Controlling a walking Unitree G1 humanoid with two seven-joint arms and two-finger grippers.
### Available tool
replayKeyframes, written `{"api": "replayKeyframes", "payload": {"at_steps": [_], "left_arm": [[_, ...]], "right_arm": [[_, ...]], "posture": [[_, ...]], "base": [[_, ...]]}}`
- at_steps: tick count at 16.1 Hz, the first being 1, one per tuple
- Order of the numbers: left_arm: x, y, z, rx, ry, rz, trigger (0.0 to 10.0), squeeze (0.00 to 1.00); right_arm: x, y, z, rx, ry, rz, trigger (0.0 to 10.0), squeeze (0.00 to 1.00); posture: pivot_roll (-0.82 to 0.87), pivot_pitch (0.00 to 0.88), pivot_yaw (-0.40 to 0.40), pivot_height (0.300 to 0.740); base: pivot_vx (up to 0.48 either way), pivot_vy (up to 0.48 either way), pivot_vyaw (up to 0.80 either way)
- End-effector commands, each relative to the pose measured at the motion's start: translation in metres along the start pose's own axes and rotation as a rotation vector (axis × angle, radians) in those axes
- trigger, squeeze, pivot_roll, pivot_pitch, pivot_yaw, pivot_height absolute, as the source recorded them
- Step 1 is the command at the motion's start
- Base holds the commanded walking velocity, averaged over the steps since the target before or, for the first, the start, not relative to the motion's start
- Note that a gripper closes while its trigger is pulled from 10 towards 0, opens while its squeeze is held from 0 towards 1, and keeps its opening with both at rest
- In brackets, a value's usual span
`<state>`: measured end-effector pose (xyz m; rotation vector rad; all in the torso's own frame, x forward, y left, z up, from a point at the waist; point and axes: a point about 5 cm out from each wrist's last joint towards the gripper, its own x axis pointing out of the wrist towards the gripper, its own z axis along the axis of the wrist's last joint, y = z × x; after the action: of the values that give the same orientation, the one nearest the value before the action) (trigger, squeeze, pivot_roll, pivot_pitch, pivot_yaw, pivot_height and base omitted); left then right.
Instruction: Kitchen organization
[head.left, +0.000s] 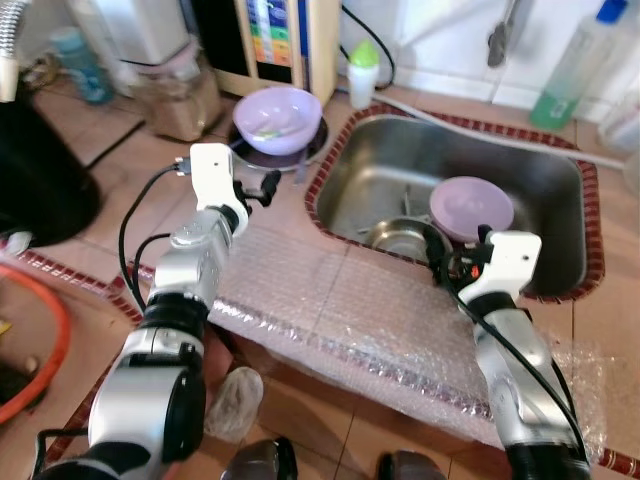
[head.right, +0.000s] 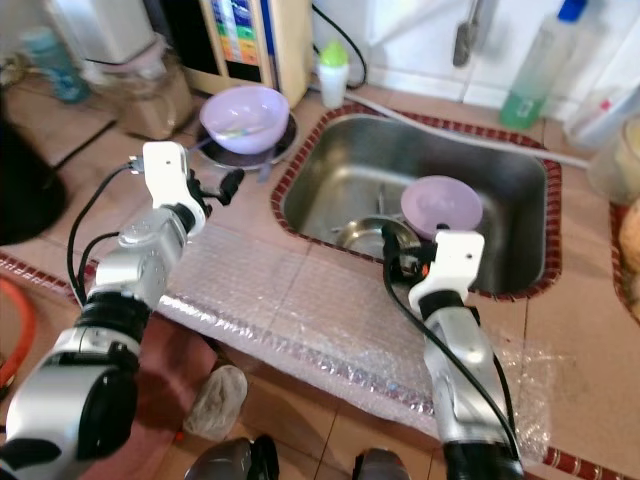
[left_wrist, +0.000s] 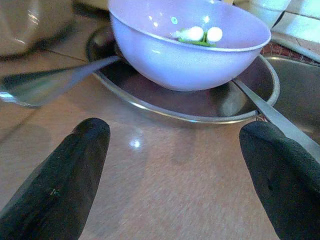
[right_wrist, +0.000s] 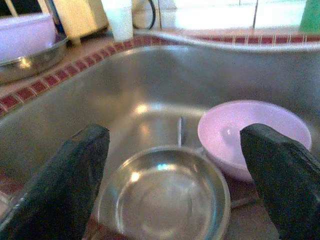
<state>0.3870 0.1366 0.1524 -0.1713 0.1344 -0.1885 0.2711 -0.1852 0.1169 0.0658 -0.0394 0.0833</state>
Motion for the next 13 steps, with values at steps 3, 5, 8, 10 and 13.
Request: {"api": "replayKeyframes", "payload": {"at_steps": [3,5,8,10,13], "left_arm": [[0.003,0.010,0.008,-0.049,-0.026,0.047,10.0,0.77],[0.005,0.012,0.013,-0.077,-0.038,0.063,10.0,0.38],[0.006,0.015,0.016,-0.118,-0.064,0.098,10.0,0.12],[0.007,0.019,0.020,-0.136,-0.069,0.116,10.0,0.00],[0.009,0.021,0.025,-0.168,-0.080,0.134,10.0,0.00]], "right_arm": [[-0.011,0.014,0.009,-0.010,0.007,0.094,10.0,0.76],[-0.018,0.020,0.008,-0.032,0.023,0.128,10.0,0.60],[-0.021,0.021,0.009,-0.036,0.037,0.135,10.0,0.44],[-0.024,0.023,0.010,-0.041,0.054,0.152,10.0,0.21],[-0.028,0.026,0.009,-0.045,0.071,0.164,10.0,0.15]], "posture": [[-0.23,0.191,0.102,0.740],[-0.23,0.195,0.098,0.740],[-0.24,0.198,0.095,0.740],[-0.24,0.201,0.092,0.740],[-0.24,0.200,0.091,0.740]], "base": [[0.000,0.000,0.00],[0.000,0.000,0.00],[0.000,0.000,0.00],[0.000,0.000,0.00],[0.000,0.000,0.00]]}}
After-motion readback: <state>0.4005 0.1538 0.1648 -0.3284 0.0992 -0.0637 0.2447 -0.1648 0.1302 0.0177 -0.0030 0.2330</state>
